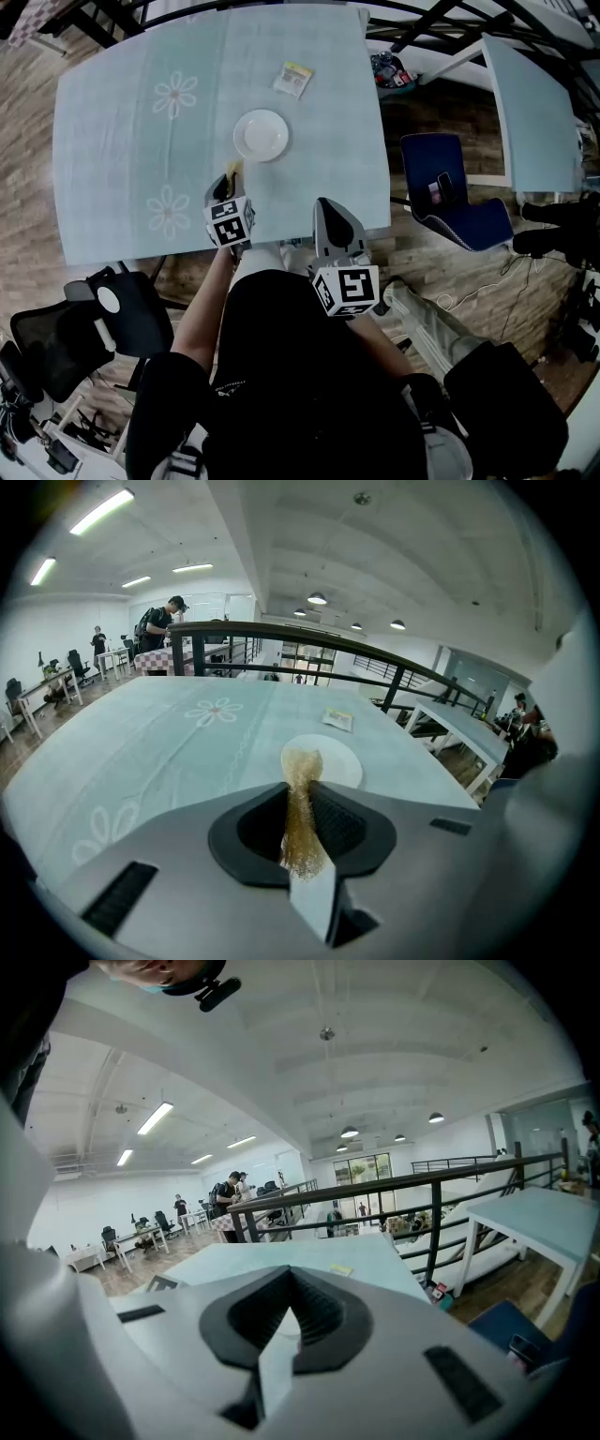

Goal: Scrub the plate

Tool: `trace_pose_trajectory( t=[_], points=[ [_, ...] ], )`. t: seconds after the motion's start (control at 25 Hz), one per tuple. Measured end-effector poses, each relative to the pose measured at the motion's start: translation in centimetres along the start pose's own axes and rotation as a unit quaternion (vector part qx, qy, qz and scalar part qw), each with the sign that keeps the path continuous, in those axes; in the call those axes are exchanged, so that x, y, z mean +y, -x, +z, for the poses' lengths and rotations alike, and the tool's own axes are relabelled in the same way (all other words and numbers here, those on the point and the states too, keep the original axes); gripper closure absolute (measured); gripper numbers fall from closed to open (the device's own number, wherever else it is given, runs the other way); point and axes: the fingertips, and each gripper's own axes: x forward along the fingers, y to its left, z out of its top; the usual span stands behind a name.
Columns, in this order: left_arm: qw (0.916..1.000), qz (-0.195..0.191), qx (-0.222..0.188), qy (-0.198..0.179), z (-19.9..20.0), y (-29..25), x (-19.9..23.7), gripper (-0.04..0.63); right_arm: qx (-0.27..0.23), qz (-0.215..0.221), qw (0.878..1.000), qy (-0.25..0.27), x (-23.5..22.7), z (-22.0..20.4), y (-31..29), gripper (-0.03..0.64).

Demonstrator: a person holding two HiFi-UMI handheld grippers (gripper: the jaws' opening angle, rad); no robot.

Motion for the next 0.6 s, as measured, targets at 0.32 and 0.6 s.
trace_pose_trajectory(
  t=[0.32, 0.6],
  points=[
    [0.9976, -0.037, -0.055, 0.019, -0.1, 6.8, -3.3, 0.526, -0.015, 0.024, 0.999, 0.015, 1.5, -0.2, 3.3, 0.607],
    [0.9869, -0.084, -0.137, 0.012, 2.2, 13.9, -6.7, 0.526, -0.029, 0.044, 0.998, 0.028, 2.3, -0.4, 5.5, 0.607]
  ],
)
